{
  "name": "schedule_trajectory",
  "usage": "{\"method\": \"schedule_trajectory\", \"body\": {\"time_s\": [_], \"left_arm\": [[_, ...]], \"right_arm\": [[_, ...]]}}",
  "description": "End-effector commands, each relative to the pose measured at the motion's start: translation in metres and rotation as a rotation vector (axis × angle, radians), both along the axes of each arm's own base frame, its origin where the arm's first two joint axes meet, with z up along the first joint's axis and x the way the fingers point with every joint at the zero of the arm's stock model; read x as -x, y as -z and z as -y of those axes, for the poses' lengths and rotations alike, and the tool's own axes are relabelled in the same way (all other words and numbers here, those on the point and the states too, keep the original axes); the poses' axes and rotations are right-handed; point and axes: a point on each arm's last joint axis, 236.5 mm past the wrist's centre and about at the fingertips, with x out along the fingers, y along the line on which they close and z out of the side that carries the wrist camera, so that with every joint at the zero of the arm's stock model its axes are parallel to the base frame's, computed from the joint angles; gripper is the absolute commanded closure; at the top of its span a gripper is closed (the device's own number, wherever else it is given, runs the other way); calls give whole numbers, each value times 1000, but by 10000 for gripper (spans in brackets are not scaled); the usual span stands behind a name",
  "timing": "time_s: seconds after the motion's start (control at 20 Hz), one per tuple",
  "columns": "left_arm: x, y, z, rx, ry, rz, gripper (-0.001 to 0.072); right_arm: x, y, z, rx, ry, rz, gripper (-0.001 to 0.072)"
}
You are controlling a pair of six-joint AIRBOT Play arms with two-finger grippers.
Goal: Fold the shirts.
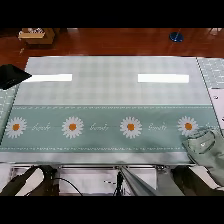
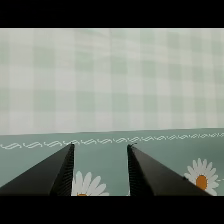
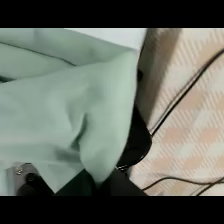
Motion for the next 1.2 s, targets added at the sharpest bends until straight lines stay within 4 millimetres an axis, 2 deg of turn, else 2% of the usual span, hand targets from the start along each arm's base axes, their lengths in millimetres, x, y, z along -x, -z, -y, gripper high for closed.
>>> {"method": "schedule_trajectory", "body": {"time_s": [0.0, 0.2, 0.3, 0.35, 0.4, 0.45, 0.5, 0.6, 0.65, 0.7, 0.75, 0.8, 0.85, 0.9, 0.95, 1.0, 1.05, 1.1, 1.15], "left_arm": [[0, 0, 0, 25, -30, -17, 320], [0, 0, 0, 42, -49, -28, 320], [0, 0, 0, 51, -59, -34, 320], [0, 0, 0, 51, -59, -34, 320], [0, 0, 0, 51, -58, -34, 320], [0, 0, 0, 51, -58, -34, 320], [0, 0, 0, 51, -58, -34, 320], [0, 0, 0, 51, -58, -34, 320], [0, 0, 0, 51, -58, -34, 320], [0, 0, 0, 51, -58, -34, 320], [0, 0, 0, 51, -58, -34, 320], [0, 0, 0, 51, -58, -34, 320], [0, 0, -1, 50, -58, -33, 320], [-2, 0, -2, 49, -62, -29, 319], [-7, -1, -4, 47, -76, -15, 319], [-13, -1, -8, 44, -91, 4, 318], [-23, -1, -12, 27, -97, 33, 318], [-33, 3, -12, 7, -86, 56, 318], [-42, 12, -7, 0, -61, 52, 317]], "right_arm": [[34, 41, -17, -24, 66, -59, 688], [75, 75, -35, -20, 126, -138, 686], [89, 82, -31, 25, 155, -156, 667], [94, 82, -24, 66, 168, -167, 548], [95, 82, -16, 105, 188, -171, 426], [92, 83, -9, 136, 218, -163, 337], [86, 81, 1, 155, 226, -144, 323], [57, 66, 40, 231, 229, -43, 323], [30, 48, 70, 307, 230, 57, 323], [-5, 16, 108, 428, 214, 183, 323], [-44, -27, 147, 573, 197, 329, 324], [-94, -88, 187, 762, 181, 532, 326], [-154, -173, 223, 999, 169, 812, 341], [-209, -247, 233, 1143, 145, 1075, 343], [-268, -303, 221, 1155, 86, 1324, 373], [-330, -330, 188, 1074, -88, 1481, 373], [-396, -333, 133, 928, -371, 1560, 373], [-447, -309, 68, 722, -622, 1573, 373], [-482, -262, -12, 455, -861, 1520, 373]]}}
